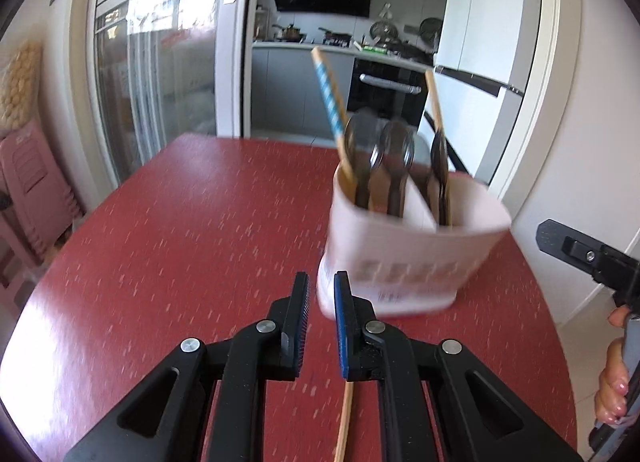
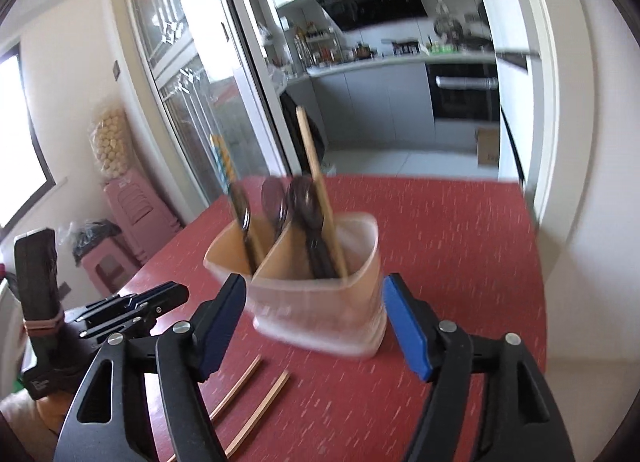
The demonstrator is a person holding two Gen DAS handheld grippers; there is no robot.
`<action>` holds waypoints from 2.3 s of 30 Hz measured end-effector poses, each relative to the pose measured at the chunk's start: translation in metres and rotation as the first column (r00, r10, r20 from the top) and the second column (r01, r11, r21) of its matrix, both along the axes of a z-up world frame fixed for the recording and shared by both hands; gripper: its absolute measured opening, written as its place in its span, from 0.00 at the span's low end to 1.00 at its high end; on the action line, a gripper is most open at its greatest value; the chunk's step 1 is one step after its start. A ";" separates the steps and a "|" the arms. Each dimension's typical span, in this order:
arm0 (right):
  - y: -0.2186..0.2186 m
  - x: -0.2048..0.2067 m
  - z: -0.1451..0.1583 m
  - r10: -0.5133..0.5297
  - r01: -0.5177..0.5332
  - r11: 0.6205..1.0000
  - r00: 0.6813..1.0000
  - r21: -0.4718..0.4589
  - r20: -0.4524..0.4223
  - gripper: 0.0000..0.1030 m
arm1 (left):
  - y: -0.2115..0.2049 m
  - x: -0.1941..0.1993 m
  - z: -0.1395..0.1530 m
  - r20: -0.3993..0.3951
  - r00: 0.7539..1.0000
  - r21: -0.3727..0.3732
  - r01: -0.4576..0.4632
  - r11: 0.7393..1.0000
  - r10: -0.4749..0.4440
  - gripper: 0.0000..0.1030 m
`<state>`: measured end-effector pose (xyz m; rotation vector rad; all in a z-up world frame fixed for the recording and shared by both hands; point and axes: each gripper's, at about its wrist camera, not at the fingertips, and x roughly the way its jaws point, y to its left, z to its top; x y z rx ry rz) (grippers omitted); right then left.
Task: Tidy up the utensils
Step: 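Move both open tools back above the two remaining wooden chopsticks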
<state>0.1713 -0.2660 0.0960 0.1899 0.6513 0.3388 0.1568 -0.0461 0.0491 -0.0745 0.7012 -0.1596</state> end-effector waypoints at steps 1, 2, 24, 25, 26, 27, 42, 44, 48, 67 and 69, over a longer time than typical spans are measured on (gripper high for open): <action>0.000 -0.005 -0.004 0.001 -0.001 1.000 1.000 0.010 -0.021 0.74 | 0.002 -0.006 -0.004 -0.011 1.000 0.007 0.000 1.000 0.000 0.40; 0.000 -0.009 -0.008 0.002 -0.001 1.000 0.999 0.016 -0.045 0.75 | 0.004 -0.012 -0.007 -0.021 1.000 0.014 0.000 1.000 0.001 0.40; 0.016 -0.061 -0.066 -0.061 0.059 0.998 0.948 -0.014 -0.312 0.79 | 0.032 -0.081 -0.049 -0.143 0.989 0.012 -0.029 0.999 0.031 1.00; 0.015 -0.062 -0.069 -0.066 0.065 0.998 0.944 -0.015 -0.323 0.79 | 0.032 -0.082 -0.049 -0.137 0.990 0.011 -0.023 1.000 0.024 1.00; 0.015 -0.063 -0.071 -0.071 0.069 0.997 0.940 -0.016 -0.334 0.79 | 0.032 -0.081 -0.050 -0.144 0.989 0.015 -0.016 1.000 0.018 1.00; 0.015 -0.063 -0.073 -0.075 0.073 0.997 0.936 -0.019 -0.343 0.79 | 0.032 -0.081 -0.052 -0.149 0.989 0.018 -0.017 1.000 0.020 1.00; 0.038 -0.075 -0.092 -0.049 0.038 0.999 0.919 -0.036 -0.390 0.90 | 0.045 -0.088 -0.074 -0.214 0.975 0.038 -0.058 0.998 0.065 1.00; 0.039 -0.076 -0.093 -0.049 0.038 0.999 0.922 -0.035 -0.385 0.90 | 0.046 -0.088 -0.076 -0.223 0.973 0.042 -0.058 0.997 0.066 1.00; 0.040 -0.077 -0.094 -0.051 0.044 0.999 0.923 -0.026 -0.381 0.90 | 0.046 -0.087 -0.078 -0.234 0.970 0.049 -0.060 0.997 0.069 1.00; 0.067 -0.053 -0.115 -0.052 -0.015 0.993 0.836 -0.117 -0.546 0.90 | 0.060 -0.084 -0.085 -0.264 0.960 0.087 -0.067 0.994 0.088 1.00; 0.074 -0.049 -0.115 -0.054 -0.016 0.992 0.832 -0.121 -0.551 0.90 | 0.061 -0.082 -0.086 -0.271 0.959 0.085 -0.065 0.994 0.086 1.00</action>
